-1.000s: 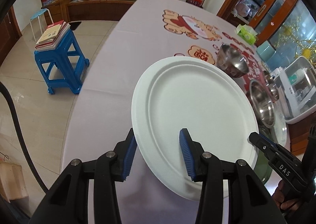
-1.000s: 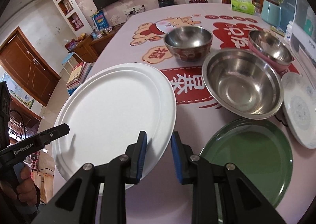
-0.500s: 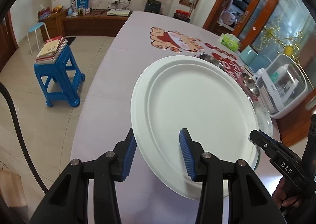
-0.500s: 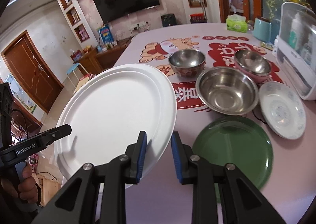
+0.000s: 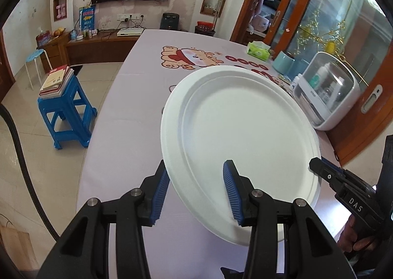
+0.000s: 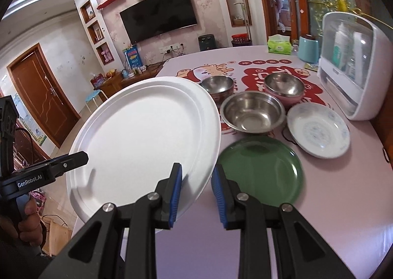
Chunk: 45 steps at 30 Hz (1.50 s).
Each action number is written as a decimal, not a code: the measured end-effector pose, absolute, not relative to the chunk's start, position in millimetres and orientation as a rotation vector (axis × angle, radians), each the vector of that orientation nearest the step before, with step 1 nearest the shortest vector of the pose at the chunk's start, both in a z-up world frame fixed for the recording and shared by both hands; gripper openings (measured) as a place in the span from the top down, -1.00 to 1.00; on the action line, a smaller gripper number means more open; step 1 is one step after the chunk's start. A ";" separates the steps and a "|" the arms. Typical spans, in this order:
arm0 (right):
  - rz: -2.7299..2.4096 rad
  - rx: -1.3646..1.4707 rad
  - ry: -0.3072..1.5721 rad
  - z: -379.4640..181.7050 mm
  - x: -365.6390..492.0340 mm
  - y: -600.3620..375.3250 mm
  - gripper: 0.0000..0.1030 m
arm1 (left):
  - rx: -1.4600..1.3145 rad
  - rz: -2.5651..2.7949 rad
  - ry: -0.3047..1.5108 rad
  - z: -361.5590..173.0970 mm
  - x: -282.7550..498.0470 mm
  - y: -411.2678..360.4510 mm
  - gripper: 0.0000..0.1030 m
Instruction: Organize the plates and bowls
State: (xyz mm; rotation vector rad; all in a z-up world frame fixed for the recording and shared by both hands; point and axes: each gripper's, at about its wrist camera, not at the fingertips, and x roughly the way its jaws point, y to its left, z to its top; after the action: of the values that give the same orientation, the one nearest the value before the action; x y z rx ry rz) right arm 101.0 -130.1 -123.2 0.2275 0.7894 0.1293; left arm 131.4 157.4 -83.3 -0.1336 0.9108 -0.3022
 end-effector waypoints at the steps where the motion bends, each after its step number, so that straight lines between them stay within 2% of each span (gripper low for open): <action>1: 0.128 0.227 0.789 -123.2 95.6 -132.7 0.50 | -0.138 -0.303 0.910 -82.1 125.2 153.2 0.18; 24: 0.174 0.173 0.875 -140.5 -13.2 -209.7 0.49 | -0.190 -0.235 0.997 -107.2 -12.9 60.2 0.18; 45: 0.149 0.170 1.100 -207.7 -47.0 -258.6 0.46 | -0.160 -0.195 1.181 -174.5 -37.3 -0.6 0.16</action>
State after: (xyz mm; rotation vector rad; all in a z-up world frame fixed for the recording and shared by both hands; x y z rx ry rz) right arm -47.0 -258.6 -207.7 0.1705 1.1001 0.1494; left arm -37.3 -0.6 -174.5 -0.1603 1.1810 -0.1955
